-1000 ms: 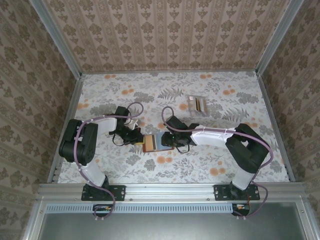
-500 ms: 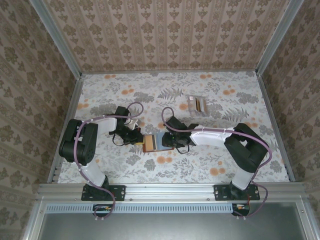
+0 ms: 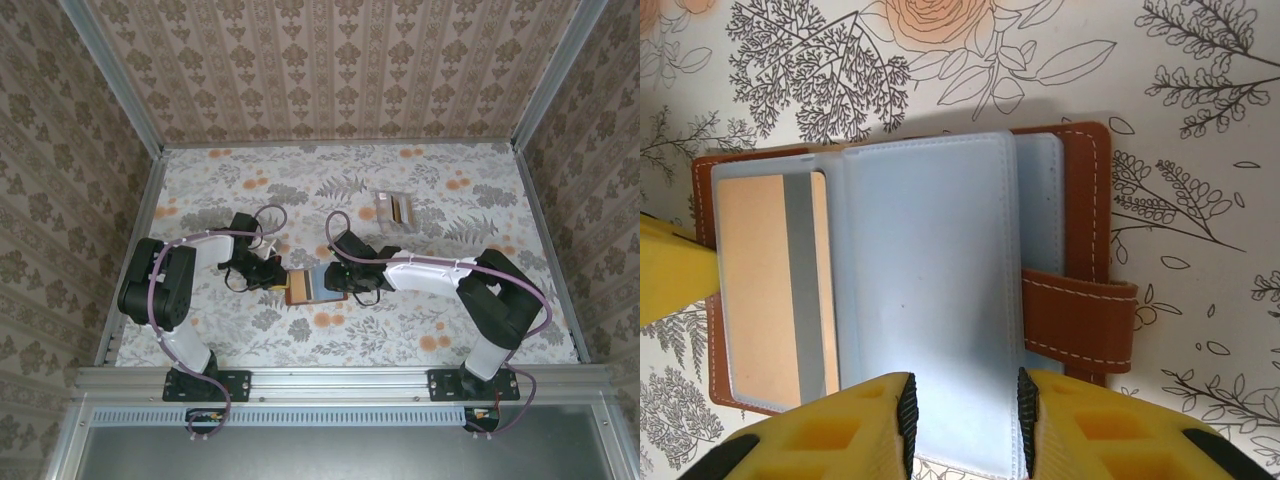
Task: Put the credit cards into the card holder
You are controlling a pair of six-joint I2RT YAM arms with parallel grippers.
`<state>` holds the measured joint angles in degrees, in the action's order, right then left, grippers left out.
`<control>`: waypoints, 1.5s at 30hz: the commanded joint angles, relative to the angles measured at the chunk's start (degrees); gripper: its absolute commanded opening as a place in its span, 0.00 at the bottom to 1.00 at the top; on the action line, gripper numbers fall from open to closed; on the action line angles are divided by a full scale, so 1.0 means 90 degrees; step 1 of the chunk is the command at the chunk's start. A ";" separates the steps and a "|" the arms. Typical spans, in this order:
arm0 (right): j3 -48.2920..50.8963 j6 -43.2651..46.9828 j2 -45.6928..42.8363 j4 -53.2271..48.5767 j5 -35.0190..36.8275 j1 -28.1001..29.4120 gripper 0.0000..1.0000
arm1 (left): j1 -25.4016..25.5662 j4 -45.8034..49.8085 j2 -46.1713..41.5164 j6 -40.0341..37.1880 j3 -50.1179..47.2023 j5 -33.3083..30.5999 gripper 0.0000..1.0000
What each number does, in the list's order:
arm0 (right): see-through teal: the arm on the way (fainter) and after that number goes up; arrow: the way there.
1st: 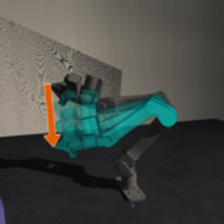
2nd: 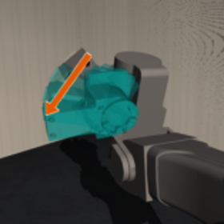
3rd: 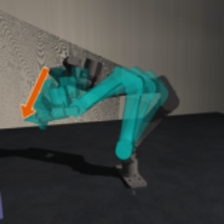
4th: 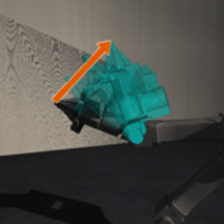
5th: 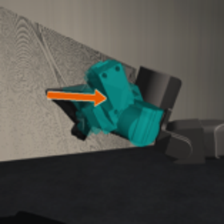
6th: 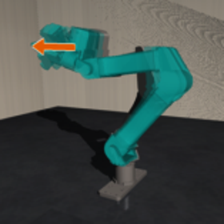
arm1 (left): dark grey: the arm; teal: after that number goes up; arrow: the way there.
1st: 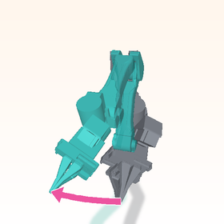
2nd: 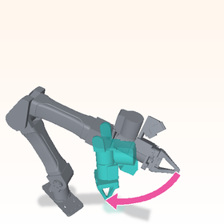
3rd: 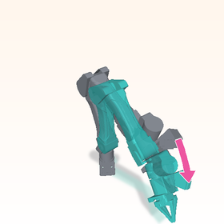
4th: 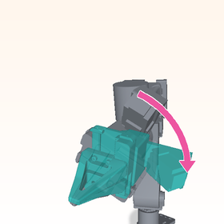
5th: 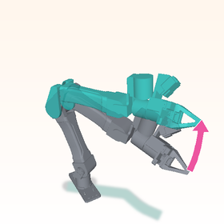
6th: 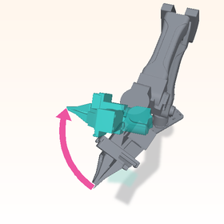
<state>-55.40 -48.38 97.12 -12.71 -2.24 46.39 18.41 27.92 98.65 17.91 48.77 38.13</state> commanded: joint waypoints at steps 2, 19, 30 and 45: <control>0.0141 -0.0036 0.0027 0.0221 -0.0260 0.0038 0.36 | 0.0041 0.0355 0.0115 -0.0208 0.0000 -0.0184 0.00; 0.0220 0.0076 -0.0039 0.0066 -0.0259 -0.0009 0.37 | -0.0005 0.0345 0.0135 -0.0206 0.0005 -0.0192 0.00; -0.0151 0.0188 0.0256 -0.0165 -0.0291 -0.0029 0.36 | -0.0034 0.0335 0.0162 -0.0203 0.0030 -0.0185 0.00; -0.0257 0.0298 0.0391 -0.0425 -0.0132 -0.0013 0.37 | -0.0064 0.0328 0.0162 -0.0206 0.0015 0.0018 0.00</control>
<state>-56.95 -46.41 99.83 -14.24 -4.71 46.33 18.24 28.34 98.80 17.50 48.77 38.76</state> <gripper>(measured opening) 0.367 0.046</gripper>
